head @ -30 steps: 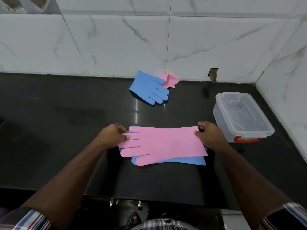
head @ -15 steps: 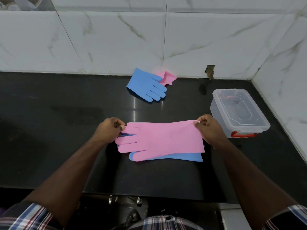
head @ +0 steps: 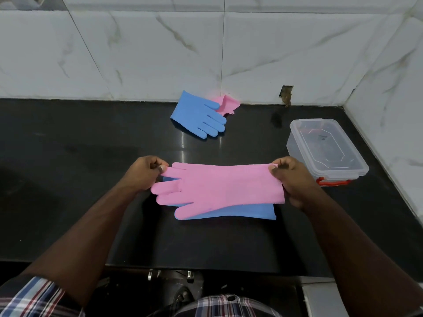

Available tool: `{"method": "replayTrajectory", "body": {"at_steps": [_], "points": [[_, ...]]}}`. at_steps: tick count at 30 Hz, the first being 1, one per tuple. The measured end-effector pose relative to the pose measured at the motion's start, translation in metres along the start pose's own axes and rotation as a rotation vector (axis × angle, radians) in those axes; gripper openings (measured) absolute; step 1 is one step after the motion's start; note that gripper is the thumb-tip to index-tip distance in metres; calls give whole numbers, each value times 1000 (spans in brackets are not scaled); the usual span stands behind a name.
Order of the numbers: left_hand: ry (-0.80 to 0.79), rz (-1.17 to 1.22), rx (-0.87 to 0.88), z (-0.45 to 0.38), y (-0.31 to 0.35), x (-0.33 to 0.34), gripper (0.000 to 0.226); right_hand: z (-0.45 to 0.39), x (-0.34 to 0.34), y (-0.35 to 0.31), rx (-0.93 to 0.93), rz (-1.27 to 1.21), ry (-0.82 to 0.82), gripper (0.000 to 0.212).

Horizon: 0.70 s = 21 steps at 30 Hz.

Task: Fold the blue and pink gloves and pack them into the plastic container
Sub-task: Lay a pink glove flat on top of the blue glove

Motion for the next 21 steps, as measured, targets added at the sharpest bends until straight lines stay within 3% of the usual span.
{"method": "replayTrajectory", "body": {"at_steps": [2,5,13,16,19,21], "points": [[-3,-10,-14,-2,-3,-1,14,-1,-1,8,32,133,14,7],[-16,-61,-68,-4,-11,-2,15,0,0,21,-103,567,115,18],[-136,70,-214,5,-14,0,20,-11,11,20,-164,657,24,59],[-164,65,-230,5,-14,-2,20,-22,12,13,-160,682,19,50],[-168,103,-232,5,-11,-2,17,-28,12,7,-148,640,-1,13],[-150,193,-242,5,-11,-1,16,-28,11,2,-164,556,-25,9]]}}
Point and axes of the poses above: each hand's wrist, its own z-axis away from the middle knuckle, its own x-axis out of the palm, y = z × x, the point moved 1 cm from there along -z, towards the middle knuckle, and after that the axes turned 7 degrees about x, right-handed, at the moved point
